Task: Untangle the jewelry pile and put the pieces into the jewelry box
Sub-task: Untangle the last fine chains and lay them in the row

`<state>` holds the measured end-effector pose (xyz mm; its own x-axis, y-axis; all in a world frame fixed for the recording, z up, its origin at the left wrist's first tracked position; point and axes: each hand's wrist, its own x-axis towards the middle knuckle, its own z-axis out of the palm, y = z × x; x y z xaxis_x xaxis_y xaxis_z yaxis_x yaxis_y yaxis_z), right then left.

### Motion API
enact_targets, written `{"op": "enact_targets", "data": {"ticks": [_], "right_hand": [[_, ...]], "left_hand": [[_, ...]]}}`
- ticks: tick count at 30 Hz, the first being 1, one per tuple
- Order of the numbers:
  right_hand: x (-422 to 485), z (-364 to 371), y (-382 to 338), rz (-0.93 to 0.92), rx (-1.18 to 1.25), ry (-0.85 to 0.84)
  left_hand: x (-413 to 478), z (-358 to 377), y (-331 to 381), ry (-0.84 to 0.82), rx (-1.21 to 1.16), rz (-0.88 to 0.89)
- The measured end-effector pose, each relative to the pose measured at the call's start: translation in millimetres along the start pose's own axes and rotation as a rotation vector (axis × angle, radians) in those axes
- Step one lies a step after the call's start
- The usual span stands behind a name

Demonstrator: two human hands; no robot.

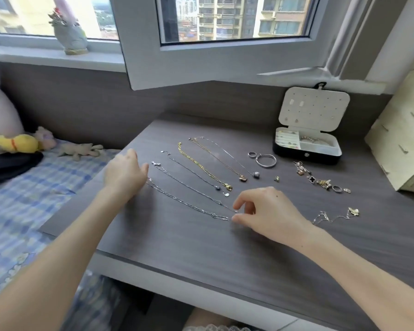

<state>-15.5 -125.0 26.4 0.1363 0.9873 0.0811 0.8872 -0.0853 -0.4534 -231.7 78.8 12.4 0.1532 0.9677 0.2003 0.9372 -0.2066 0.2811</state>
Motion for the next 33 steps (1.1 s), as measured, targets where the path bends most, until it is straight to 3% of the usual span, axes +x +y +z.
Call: {"op": "enact_targets", "data": {"ticks": [4, 8, 11, 14, 23, 33], "right_hand": [[-27.4, -36.6, 39.0, 0.078, 0.072, 0.065], [-53.8, -69.3, 85.0, 0.197, 0.092, 0.131], [-66.3, -76.7, 110.1, 0.255, 0.081, 0.165], [-69.9, -75.9, 122.2, 0.256, 0.086, 0.188], [-57.7, -61.2, 117.6, 0.025, -0.005, 0.016], [-62.0, -49.3, 111.9, 0.081, -0.02, 0.013]], "left_hand": [[-24.6, -8.8, 55.1, -0.007, -0.199, 0.17], [-70.7, -8.5, 132.4, -0.251, -0.385, 0.444], [-99.7, 5.9, 178.3, -0.444, -0.387, 0.639], [-115.2, 25.9, 205.9, -0.532, -0.363, 0.764], [-117.1, 42.9, 218.4, -0.603, -0.368, 0.836], [-119.4, 42.2, 222.4, -0.622, -0.305, 0.881]]}}
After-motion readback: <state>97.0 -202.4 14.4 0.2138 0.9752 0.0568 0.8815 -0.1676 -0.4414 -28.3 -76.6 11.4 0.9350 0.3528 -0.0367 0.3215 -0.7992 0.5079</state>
